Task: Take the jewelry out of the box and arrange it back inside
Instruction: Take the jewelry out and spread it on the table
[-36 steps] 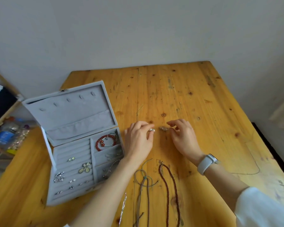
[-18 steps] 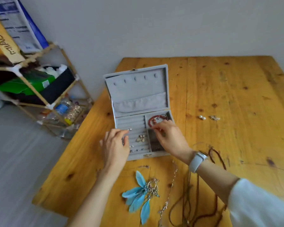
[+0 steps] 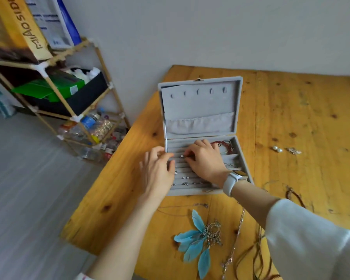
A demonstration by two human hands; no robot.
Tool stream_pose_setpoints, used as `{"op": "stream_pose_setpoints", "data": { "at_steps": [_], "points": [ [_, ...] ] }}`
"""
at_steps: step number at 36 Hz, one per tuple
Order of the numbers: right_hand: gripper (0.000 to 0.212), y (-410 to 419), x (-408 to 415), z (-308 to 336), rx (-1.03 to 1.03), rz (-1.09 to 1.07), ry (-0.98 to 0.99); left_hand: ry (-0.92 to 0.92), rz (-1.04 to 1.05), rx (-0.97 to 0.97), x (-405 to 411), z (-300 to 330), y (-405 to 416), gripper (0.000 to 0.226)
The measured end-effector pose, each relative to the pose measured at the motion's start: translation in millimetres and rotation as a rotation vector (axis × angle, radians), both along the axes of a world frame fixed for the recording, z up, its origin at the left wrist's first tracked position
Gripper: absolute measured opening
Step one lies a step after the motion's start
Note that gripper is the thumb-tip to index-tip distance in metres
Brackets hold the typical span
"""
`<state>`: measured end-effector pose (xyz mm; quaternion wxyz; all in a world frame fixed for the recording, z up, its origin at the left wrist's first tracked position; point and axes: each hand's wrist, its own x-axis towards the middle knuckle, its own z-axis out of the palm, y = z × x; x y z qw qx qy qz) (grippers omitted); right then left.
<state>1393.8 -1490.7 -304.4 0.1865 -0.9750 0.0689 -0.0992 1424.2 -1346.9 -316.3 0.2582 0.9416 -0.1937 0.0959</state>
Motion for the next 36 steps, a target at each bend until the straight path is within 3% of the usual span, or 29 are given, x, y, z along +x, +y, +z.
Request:
{"op": "stream_pose_setpoints", "data": {
  "at_steps": [12, 22, 26, 31, 36],
  "points": [
    [0.008, -39, -27, 5, 0.37, -0.103, -0.134, -0.024, -0.022, 0.099, 5, 3, -20, 0.021],
    [0.008, -57, -53, 9, 0.465, -0.14, -0.174, 0.137, 0.06, -0.081, 1, 4, -25, 0.004],
    [0.004, -70, -68, 13, 0.485, -0.155, -0.183, 0.024, 0.082, -0.216, -14, 6, -29, 0.006],
    [0.01, -94, -92, 14, 0.503, -0.231, -0.198, -0.192, -0.004, -0.348, -37, 16, -56, 0.011],
    [0.01, -123, -120, 9, 0.501, -0.305, -0.19, -0.066, -0.235, -0.363, -52, 18, -103, 0.01]
  ]
}}
